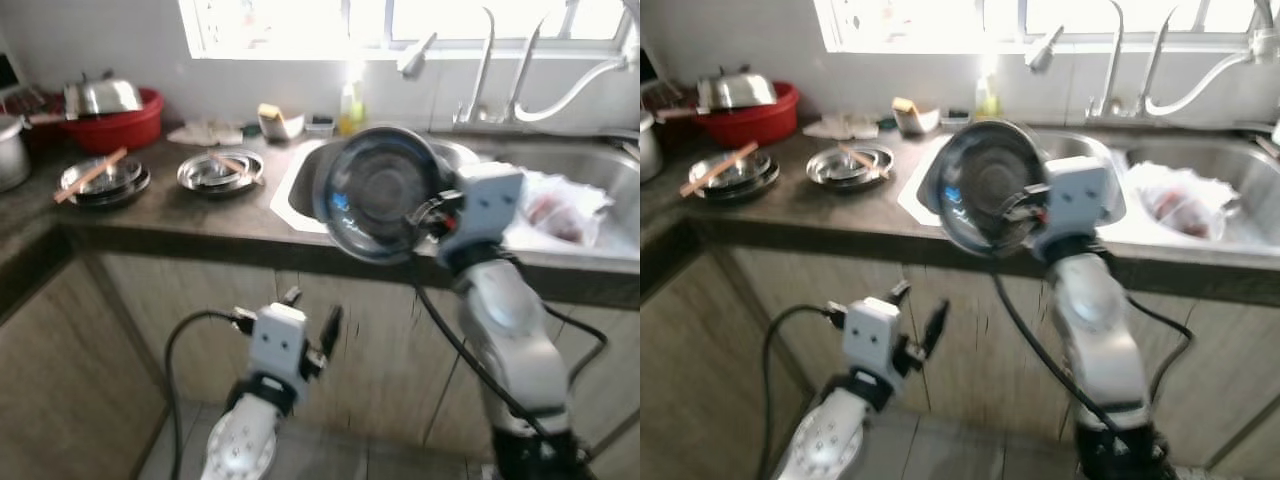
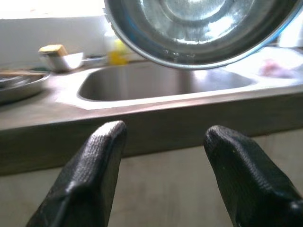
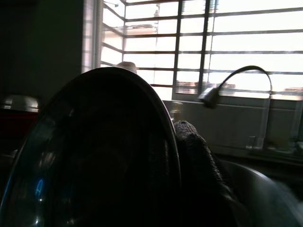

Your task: Kitchen organization

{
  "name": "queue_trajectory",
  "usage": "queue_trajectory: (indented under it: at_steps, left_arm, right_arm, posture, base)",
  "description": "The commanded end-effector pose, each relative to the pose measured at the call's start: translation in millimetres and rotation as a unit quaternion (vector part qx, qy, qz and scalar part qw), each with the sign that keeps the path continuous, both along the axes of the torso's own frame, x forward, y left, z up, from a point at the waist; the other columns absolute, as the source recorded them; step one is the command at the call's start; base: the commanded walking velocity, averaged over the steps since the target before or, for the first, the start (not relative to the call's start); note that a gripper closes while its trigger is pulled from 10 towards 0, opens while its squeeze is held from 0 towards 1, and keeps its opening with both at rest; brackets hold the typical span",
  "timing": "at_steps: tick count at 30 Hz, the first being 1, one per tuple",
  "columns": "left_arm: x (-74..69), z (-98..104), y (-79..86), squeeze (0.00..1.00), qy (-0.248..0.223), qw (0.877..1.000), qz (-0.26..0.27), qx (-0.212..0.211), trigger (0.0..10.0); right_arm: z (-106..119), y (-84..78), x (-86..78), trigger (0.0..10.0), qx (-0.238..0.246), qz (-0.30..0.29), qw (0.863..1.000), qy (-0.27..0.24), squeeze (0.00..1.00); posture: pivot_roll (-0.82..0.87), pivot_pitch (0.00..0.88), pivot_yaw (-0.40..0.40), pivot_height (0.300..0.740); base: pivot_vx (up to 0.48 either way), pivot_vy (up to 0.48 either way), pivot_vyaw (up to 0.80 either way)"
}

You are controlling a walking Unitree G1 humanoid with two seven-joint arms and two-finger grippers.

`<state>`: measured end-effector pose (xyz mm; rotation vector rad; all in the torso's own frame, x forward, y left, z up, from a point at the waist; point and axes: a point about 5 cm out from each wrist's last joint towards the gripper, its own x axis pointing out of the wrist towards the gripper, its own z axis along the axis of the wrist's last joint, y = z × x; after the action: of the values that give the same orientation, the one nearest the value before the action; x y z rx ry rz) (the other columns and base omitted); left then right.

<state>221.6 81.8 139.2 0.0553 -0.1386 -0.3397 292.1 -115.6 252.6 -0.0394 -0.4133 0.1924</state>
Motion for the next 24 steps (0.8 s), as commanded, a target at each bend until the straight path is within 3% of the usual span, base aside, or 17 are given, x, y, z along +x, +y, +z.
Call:
queue_trajectory:
  at_steps: [1, 22, 24]
  left_arm:
    - [0.0, 3.3, -5.2, 0.00, -0.006, 1.000, -0.009, -0.003, 10.0]
    - [1.0, 3.6, -5.1, 0.00, -0.010, 1.000, -0.008, -0.002, 10.0]
    - [0.6, 3.6, -6.2, 0.00, -0.010, 1.000, -0.010, -0.003, 10.0]
  right_arm:
    - [6.6, -9.5, 1.6, 10.0, 0.007, -0.011, 1.000, -0.009, 0.00]
    - [7.0, -14.3, 10.3, 10.0, 0.004, 0.011, 1.000, 0.006, 0.00]
    - [4.9, -15.0, 11.5, 10.0, -0.021, 0.008, 1.000, 0.004, 0.00]
  posture:
    - [0.09, 0.000, -0.021, 0.740]
    - [0.09, 0.000, -0.023, 0.740]
    - [0.09, 0.001, -0.024, 0.740]
  base:
    - [0.461, 0.000, 0.00]
    - [0.474, 0.000, 0.00]
    - [0.000, 0.000, 0.00]
